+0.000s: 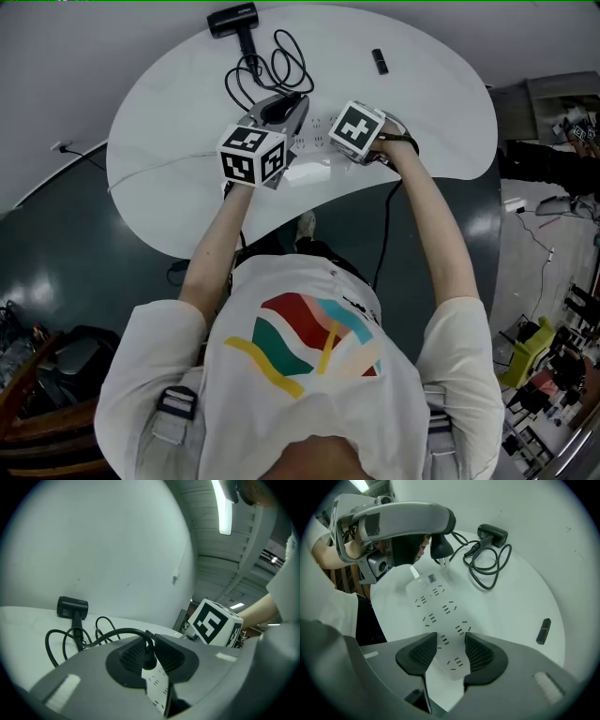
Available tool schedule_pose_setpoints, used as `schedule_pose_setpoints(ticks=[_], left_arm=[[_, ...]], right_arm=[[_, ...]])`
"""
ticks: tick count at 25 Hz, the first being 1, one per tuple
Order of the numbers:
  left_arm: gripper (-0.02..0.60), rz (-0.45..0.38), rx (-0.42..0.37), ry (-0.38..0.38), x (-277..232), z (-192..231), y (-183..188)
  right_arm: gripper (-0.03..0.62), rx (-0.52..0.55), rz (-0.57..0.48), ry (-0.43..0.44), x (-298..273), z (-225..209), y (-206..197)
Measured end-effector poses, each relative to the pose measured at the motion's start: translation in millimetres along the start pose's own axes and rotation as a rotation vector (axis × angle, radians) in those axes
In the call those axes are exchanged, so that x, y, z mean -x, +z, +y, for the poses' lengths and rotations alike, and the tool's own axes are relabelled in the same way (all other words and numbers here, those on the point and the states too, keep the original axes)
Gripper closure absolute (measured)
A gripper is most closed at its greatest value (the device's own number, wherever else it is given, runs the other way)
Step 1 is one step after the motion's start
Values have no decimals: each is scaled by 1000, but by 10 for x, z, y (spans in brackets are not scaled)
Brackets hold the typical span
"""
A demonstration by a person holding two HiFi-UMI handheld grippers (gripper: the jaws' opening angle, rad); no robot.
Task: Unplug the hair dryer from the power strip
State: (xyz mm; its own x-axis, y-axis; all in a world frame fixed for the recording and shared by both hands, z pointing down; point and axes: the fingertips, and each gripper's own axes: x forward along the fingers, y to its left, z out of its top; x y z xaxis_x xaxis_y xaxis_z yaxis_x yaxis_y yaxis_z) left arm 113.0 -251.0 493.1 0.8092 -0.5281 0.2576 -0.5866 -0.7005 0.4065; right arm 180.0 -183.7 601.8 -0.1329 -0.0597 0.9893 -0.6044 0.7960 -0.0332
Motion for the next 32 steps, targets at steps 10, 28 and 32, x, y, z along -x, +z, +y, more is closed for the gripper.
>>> schedule_pose_setpoints(ticks=[10, 28, 32], left_arm=[[531, 66, -14, 34, -306, 74, -215], [458, 159, -87, 95, -799, 129, -373], [405, 281, -145, 117, -807, 98, -493]], right_arm=[[391, -11, -15, 5, 36, 15, -6], [398, -41, -64, 35, 39, 70, -19], [402, -55, -86, 39, 58, 60, -21]])
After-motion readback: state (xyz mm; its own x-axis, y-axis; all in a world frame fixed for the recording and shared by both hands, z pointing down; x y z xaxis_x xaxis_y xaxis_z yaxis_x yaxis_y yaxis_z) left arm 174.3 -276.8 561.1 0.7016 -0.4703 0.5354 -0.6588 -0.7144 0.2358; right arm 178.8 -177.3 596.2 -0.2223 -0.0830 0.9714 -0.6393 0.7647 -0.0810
